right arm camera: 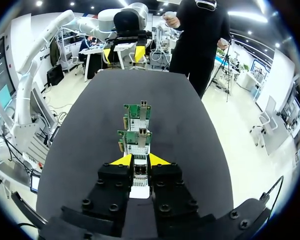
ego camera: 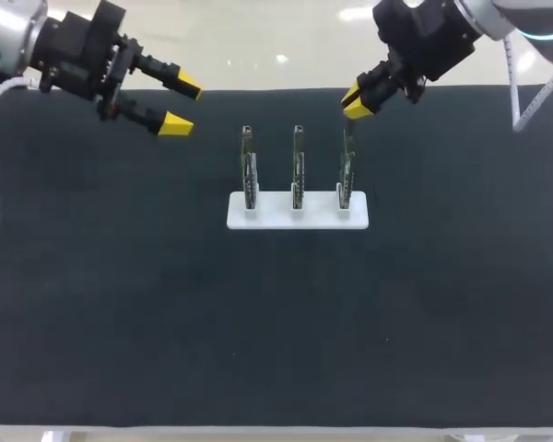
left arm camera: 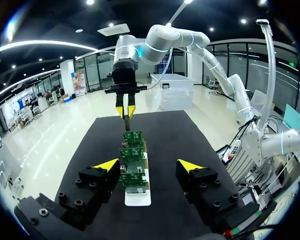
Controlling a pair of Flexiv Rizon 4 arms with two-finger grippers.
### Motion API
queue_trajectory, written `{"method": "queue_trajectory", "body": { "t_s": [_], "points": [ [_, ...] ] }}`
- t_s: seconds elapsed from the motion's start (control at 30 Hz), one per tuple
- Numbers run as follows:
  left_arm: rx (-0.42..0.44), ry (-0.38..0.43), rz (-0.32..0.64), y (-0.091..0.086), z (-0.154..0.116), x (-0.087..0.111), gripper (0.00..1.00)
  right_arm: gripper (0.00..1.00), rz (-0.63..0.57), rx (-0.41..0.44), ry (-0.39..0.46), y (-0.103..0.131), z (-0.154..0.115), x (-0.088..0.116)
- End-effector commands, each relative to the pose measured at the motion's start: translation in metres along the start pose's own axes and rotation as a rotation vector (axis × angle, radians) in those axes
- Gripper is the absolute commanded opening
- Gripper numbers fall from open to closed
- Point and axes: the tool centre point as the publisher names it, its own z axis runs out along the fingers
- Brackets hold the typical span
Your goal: Pick up the optical module with the left hand, and insert it into the network port with the right hand.
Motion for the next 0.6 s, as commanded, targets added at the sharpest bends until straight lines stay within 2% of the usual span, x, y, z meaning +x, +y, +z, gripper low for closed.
{"method": "queue_trajectory", "body": {
  "t_s": [0.03,0.33,0.37,0.4,0.43,0.6],
  "points": [
    [0.000,0.004,-0.001,0.000,0.000,0.000,1.00,1.00,-0.002,-0.003,0.005,-0.001,-0.001,-0.005],
    [0.000,0.004,-0.001,0.000,0.000,0.000,1.00,1.00,0.005,0.000,0.033,-0.001,-0.007,-0.015],
    [0.000,0.004,-0.001,0.000,0.000,0.000,1.00,0.98,0.006,0.000,0.034,-0.002,-0.008,-0.015],
    [0.000,0.004,-0.001,0.000,0.000,0.000,1.00,0.66,0.006,0.000,0.036,-0.002,-0.008,-0.016],
    [0.000,0.004,-0.001,0.000,0.000,0.000,1.00,0.00,0.004,-0.003,0.041,-0.002,-0.008,-0.016],
    [0.000,0.004,-0.001,0.000,0.000,0.000,1.00,0.00,-0.005,-0.017,0.057,-0.004,-0.009,-0.017]
  ]
}}
